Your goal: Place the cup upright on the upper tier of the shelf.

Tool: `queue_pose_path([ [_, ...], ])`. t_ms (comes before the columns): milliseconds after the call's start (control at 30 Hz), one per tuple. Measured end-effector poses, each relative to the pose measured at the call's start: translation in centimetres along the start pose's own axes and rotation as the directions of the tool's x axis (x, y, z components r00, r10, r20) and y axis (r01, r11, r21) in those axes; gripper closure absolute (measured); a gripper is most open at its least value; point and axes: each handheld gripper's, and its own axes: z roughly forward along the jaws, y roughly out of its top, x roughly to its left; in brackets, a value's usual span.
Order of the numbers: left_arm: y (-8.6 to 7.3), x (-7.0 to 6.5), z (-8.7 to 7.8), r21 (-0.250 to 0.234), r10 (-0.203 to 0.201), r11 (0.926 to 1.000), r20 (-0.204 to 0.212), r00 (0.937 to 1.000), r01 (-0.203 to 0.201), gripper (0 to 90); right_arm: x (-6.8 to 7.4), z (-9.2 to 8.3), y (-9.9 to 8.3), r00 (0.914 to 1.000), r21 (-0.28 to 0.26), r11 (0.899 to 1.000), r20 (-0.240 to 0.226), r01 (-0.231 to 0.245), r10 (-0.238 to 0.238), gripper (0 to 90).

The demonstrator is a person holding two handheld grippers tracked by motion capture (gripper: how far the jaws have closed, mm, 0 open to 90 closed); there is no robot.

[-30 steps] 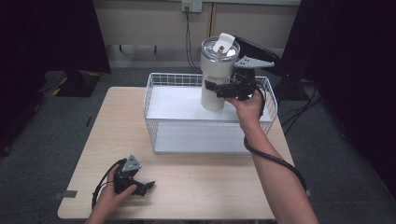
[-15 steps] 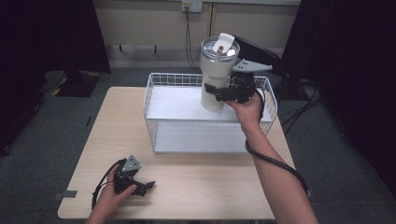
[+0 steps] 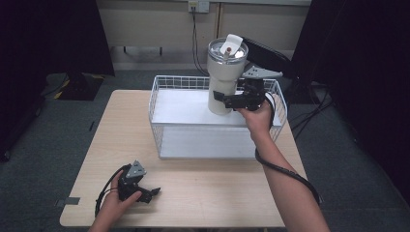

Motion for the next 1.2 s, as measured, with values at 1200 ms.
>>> queue_pose_path([
  [1200,0.0,0.0,0.0,0.004,0.004,1.0,0.0,1.0,-0.004,0.0,2.7,-5.3,-3.5,0.9918,0.057,0.995,-0.101,0.084,-0.078,8.8],
])
